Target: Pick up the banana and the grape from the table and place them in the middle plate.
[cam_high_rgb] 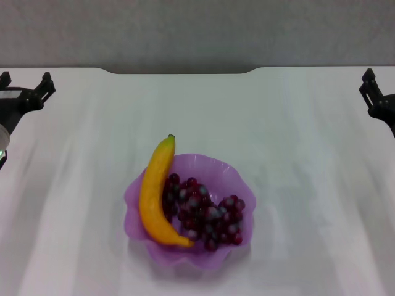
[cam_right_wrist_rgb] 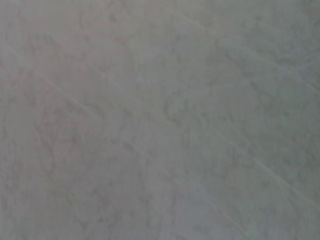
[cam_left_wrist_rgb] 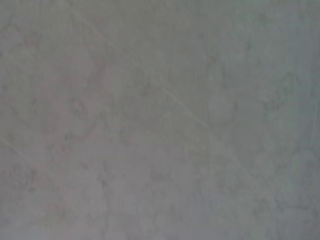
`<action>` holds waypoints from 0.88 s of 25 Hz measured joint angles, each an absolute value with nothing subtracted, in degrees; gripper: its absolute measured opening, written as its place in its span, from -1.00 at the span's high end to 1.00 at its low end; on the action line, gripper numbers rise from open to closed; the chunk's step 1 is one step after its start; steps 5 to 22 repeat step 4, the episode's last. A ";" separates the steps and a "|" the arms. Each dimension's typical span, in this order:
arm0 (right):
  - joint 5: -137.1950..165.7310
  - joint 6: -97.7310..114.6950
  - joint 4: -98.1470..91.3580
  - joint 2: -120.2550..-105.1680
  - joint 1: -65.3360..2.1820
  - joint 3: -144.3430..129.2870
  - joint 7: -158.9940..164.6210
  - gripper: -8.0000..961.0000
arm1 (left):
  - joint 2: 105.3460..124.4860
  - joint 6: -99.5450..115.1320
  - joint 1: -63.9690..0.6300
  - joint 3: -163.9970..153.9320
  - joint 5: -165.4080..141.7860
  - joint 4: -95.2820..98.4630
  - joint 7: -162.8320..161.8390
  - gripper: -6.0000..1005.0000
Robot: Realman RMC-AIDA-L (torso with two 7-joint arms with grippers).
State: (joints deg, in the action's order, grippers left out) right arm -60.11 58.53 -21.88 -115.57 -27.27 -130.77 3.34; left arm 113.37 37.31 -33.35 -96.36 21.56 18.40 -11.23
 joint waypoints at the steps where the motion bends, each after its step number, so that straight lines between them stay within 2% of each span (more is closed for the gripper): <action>1: -60.12 58.53 -21.88 -115.57 -27.30 -130.77 3.34 -0.51 | 113.41 37.37 -33.36 -96.34 21.54 18.26 -11.09 -0.77; 22: -60.11 58.53 -21.88 -115.58 -27.33 -130.77 3.34 -0.51 | 113.54 37.38 -33.38 -96.31 21.46 17.96 -10.87 -0.77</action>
